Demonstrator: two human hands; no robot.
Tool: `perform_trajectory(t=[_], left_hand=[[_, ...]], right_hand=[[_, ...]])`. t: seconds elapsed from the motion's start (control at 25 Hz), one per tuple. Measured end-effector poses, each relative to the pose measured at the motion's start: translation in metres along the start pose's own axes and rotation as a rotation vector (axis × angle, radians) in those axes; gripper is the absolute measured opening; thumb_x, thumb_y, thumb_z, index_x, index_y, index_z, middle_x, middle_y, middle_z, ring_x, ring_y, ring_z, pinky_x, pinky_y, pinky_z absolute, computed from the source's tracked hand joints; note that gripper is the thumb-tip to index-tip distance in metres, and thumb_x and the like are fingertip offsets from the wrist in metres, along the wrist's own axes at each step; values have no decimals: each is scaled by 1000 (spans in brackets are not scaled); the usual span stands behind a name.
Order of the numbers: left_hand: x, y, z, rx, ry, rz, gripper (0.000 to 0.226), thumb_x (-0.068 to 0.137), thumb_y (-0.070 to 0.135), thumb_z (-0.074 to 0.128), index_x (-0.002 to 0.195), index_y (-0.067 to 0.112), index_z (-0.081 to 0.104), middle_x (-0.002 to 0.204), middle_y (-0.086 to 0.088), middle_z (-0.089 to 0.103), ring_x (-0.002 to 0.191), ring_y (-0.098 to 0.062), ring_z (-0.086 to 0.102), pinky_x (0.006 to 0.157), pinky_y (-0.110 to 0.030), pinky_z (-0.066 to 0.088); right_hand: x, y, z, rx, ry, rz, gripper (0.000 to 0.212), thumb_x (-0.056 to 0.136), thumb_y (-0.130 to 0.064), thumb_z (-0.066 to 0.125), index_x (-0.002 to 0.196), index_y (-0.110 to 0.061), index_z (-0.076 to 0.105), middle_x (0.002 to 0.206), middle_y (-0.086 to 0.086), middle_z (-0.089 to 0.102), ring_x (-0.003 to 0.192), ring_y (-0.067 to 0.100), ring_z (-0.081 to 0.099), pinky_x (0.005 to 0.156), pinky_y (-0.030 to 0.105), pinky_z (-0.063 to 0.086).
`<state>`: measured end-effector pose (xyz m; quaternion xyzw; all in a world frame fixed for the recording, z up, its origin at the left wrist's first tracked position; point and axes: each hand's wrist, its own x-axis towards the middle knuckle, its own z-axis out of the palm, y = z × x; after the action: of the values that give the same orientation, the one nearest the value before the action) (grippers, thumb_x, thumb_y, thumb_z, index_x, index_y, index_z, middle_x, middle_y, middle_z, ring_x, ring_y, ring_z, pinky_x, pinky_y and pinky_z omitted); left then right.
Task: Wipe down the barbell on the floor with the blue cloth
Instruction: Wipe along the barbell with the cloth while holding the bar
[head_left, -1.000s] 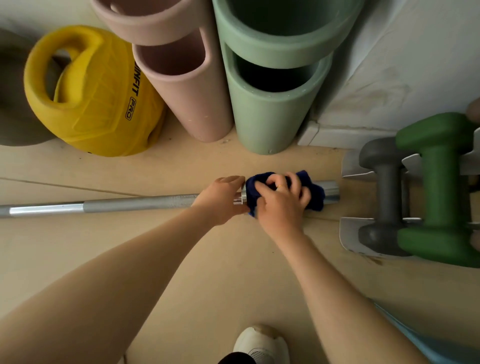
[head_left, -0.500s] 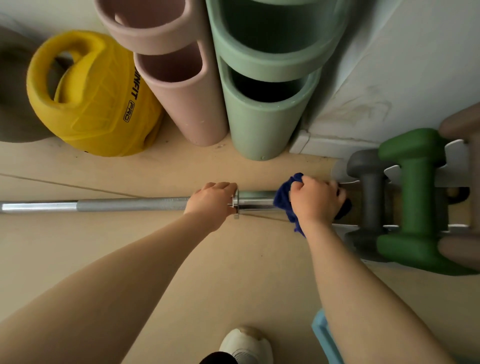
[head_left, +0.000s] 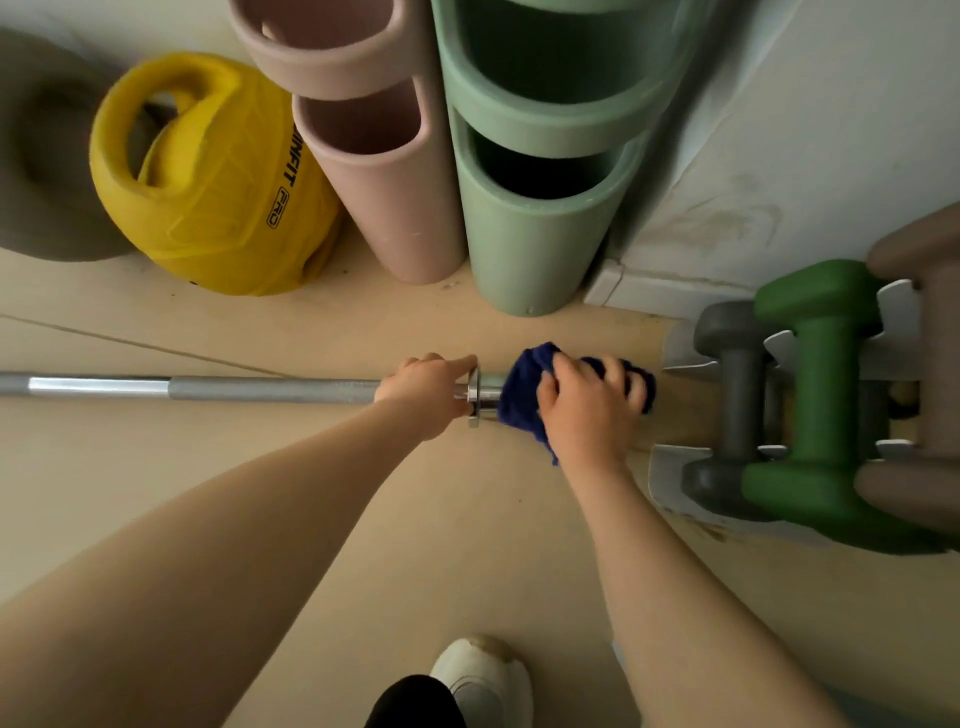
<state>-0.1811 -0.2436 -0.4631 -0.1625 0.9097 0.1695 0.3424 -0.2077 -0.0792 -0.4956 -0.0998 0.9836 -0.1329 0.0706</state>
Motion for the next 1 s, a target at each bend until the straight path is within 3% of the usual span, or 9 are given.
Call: perform_trajectory(t=[0.08, 0.2, 0.4, 0.48, 0.6, 0.68, 0.76, 0.88, 1.0], left_hand=[[2, 0, -1, -20, -20, -7, 61, 92, 38, 54, 145, 40, 24, 133, -6, 47, 122, -29, 43, 99, -44, 44], [1, -4, 4, -23, -28, -12, 60, 93, 42, 50, 145, 42, 20, 132, -6, 48, 123, -29, 41, 99, -43, 43], [2, -7, 5, 43, 43, 16, 52, 92, 45, 48, 139, 33, 32, 132, -7, 47, 128, -29, 34, 102, -38, 33], [0, -13, 6, 6, 98, 26, 59, 88, 47, 53, 141, 31, 32, 134, -4, 47, 132, -28, 32, 107, -37, 29], [-4, -31, 12, 107, 137, 107, 41, 88, 46, 55, 126, 30, 50, 126, 1, 56, 126, -25, 39, 106, -34, 28], [-2, -38, 12, 198, 137, 123, 28, 93, 36, 52, 119, 28, 55, 121, 2, 60, 122, -24, 43, 103, -33, 30], [3, -36, 7, 250, 163, 116, 22, 94, 24, 51, 115, 28, 58, 113, 2, 63, 117, -23, 44, 99, -31, 32], [6, -31, 2, 290, 170, 114, 24, 93, 15, 48, 112, 25, 59, 110, -1, 62, 117, -24, 42, 97, -30, 33], [8, -38, 3, 269, 146, 167, 27, 95, 20, 47, 119, 28, 56, 118, 3, 59, 120, -23, 40, 99, -30, 31]], right_hand=[[2, 13, -7, 40, -79, 321, 29, 94, -29, 42, 109, -18, 64, 113, 6, 67, 131, 29, 37, 110, 49, 18], [-3, -14, -10, 142, -113, 420, 27, 95, -21, 43, 117, -16, 58, 131, 5, 57, 139, 24, 25, 115, 48, 7], [-14, -67, 8, 349, -126, 200, 23, 96, -20, 41, 110, -13, 58, 121, 6, 62, 126, 20, 45, 115, 38, 13], [-24, -65, 9, 318, -116, 92, 25, 96, -20, 41, 115, -16, 57, 121, 2, 63, 124, 18, 47, 112, 36, 16], [-39, -60, 11, 193, -160, -163, 32, 95, -17, 45, 126, -19, 53, 137, -4, 53, 133, 18, 41, 112, 40, 18], [-22, -67, 11, 119, -213, -172, 24, 95, -16, 42, 114, -18, 56, 132, -2, 57, 128, 21, 45, 111, 42, 19], [7, -79, 7, 124, -244, -44, 11, 94, -17, 37, 92, -20, 48, 105, 5, 67, 109, 28, 55, 107, 41, 25], [4, -84, 4, 101, -262, 16, 10, 91, -13, 43, 95, -18, 50, 100, 7, 68, 108, 29, 57, 111, 42, 24], [-43, -73, 6, 11, -193, -336, 18, 79, -11, 62, 97, -14, 65, 114, 3, 69, 122, 25, 56, 106, 48, 36]])
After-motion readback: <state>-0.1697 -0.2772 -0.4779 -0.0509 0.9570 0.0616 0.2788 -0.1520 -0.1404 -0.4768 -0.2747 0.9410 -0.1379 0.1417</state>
